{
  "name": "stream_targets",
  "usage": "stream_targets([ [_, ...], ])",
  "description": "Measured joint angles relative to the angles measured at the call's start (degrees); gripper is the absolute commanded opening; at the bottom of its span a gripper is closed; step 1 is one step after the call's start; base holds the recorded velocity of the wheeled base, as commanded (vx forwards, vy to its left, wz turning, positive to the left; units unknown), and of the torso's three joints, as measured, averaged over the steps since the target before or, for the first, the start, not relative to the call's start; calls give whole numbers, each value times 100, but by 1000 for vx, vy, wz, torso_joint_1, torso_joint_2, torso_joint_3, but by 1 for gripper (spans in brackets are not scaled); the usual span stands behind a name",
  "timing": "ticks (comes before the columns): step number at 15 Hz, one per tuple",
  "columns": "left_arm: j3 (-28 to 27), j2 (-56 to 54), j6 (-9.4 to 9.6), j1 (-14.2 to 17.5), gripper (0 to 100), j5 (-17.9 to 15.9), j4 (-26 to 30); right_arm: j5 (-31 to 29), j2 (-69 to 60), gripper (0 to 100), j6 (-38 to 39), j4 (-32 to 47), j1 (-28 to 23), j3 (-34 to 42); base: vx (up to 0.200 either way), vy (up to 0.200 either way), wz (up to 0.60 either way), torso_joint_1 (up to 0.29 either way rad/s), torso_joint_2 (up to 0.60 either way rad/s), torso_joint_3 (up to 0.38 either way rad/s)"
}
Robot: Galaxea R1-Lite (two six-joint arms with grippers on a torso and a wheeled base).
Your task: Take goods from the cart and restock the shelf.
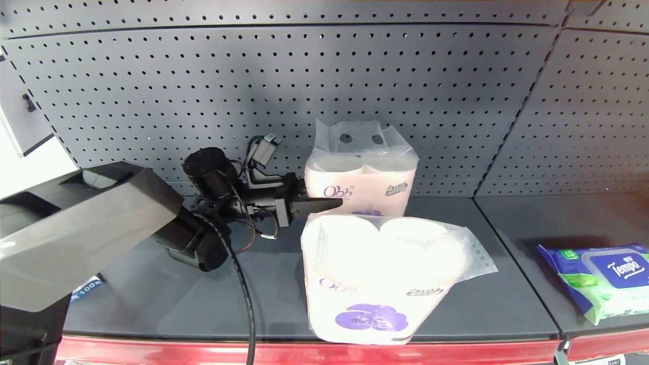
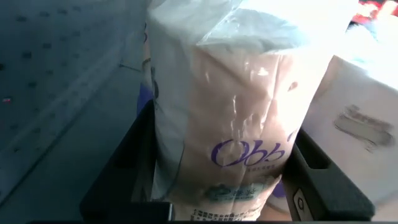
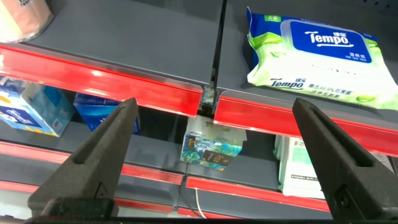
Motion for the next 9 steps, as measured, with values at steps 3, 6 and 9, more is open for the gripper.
stream_targets([
  [3, -32, -4, 0, -4, 0, -232, -33, 2, 0, 100, -44, 2, 0, 0, 0, 0, 0, 0, 0, 0],
  [6, -260, 7, 2, 35, 0, -457, -29, 9, 0, 100, -200, 0, 0, -6, 0, 0, 0, 0, 0, 0],
  [9, -500, 44, 16, 160, 0, -752, -95, 7, 0, 100, -211, -4, 0, -11, 0, 0, 0, 0, 0, 0],
])
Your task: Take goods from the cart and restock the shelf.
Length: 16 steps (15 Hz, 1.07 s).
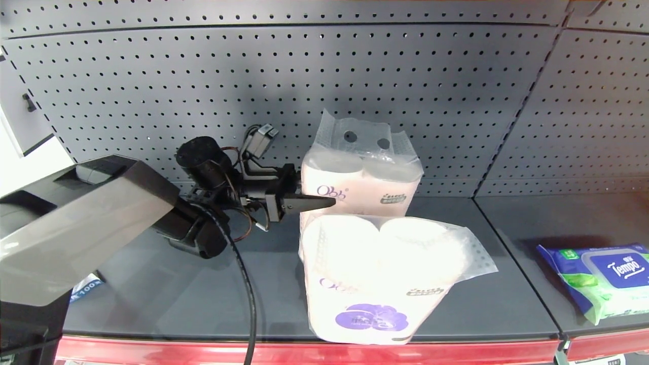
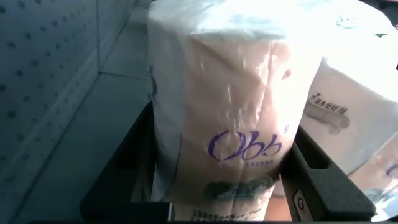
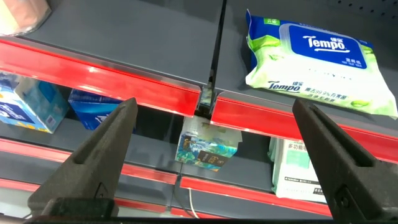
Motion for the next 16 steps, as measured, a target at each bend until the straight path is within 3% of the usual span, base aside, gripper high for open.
stream_targets([
  [2, -49, 94, 27, 18, 0, -2, -137, 1, 0, 100, -18, 0, 0, 0, 0, 0, 0, 0, 0, 0],
  [4, -171, 254, 202, 20, 0, -41, -167, 1, 0, 100, -33, 0, 0, 0, 0, 0, 0, 0, 0, 0],
  [10, -286, 418, 217, -48, 0, -187, -176, 4, 0, 100, -29, -2, 0, 0, 0, 0, 0, 0, 0, 0],
  [16, -879, 664, 213, 20, 0, -462, -162, 4, 0, 100, -27, -9, 0, 0, 0, 0, 0, 0, 0, 0],
])
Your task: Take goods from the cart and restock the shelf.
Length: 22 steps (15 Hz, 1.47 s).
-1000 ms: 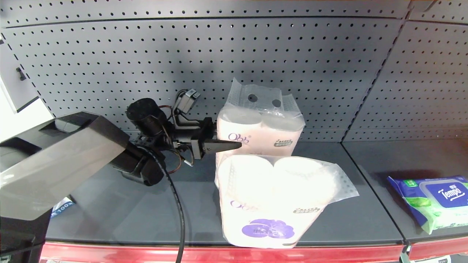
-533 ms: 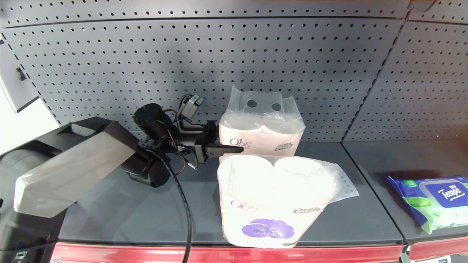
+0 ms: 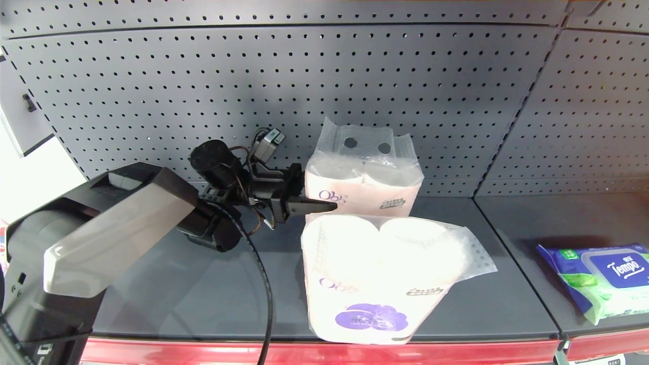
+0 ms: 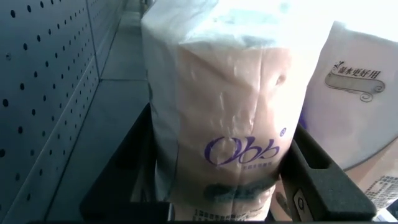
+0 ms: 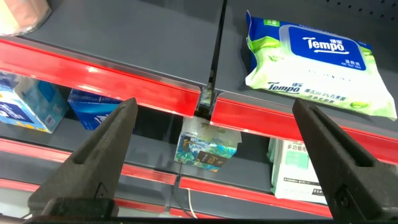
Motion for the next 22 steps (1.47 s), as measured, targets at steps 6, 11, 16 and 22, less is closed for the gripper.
stream_targets([
  [6, -33, 52, -18, 5, 0, -69, -10, -2, 0, 100, 0, -2, 0, 0, 0, 0, 0, 0, 0, 0],
  [11, -52, 52, -20, 11, 0, -127, -5, -2, 0, 100, -2, 0, 0, 0, 0, 0, 0, 0, 0, 0],
  [16, -35, 18, -22, 9, 100, -132, 9, -2, 0, 100, -5, 0, 0, 0, 0, 0, 0, 0, 0, 0],
  [22, 523, -378, -71, 88, 100, -121, 1, -2, 0, 100, -11, 0, 0, 0, 0, 0, 0, 0, 0, 0],
])
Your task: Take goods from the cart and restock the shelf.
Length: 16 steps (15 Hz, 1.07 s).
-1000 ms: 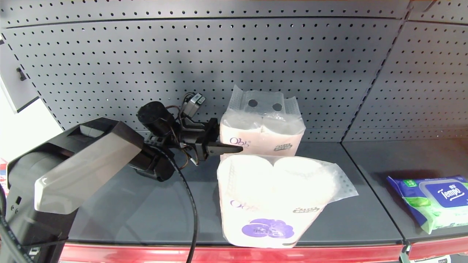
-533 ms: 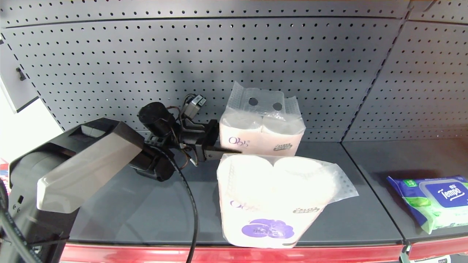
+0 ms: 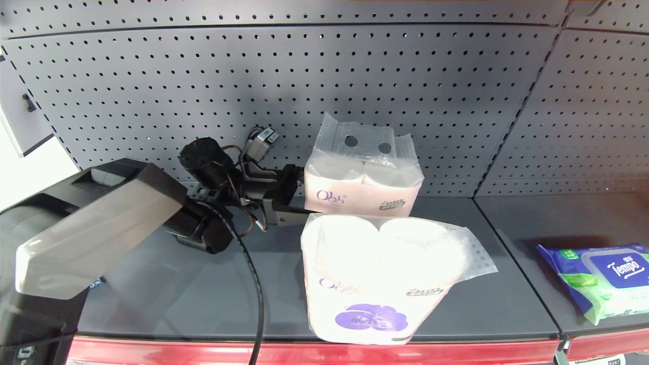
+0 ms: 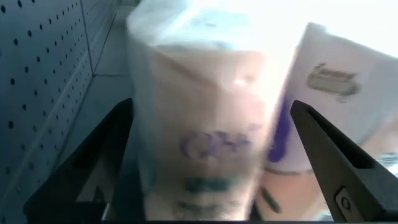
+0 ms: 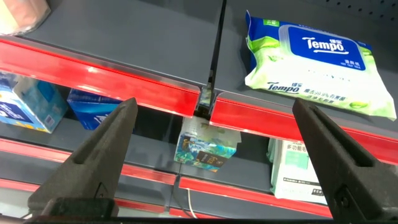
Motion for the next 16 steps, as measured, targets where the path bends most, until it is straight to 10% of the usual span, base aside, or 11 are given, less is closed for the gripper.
stream_targets([
  [16, 2175, -2230, -33, 789, 100, 21, -4, 2, 0, 100, -57, -2, 0, 2, 0, 0, 0, 0, 0, 0],
])
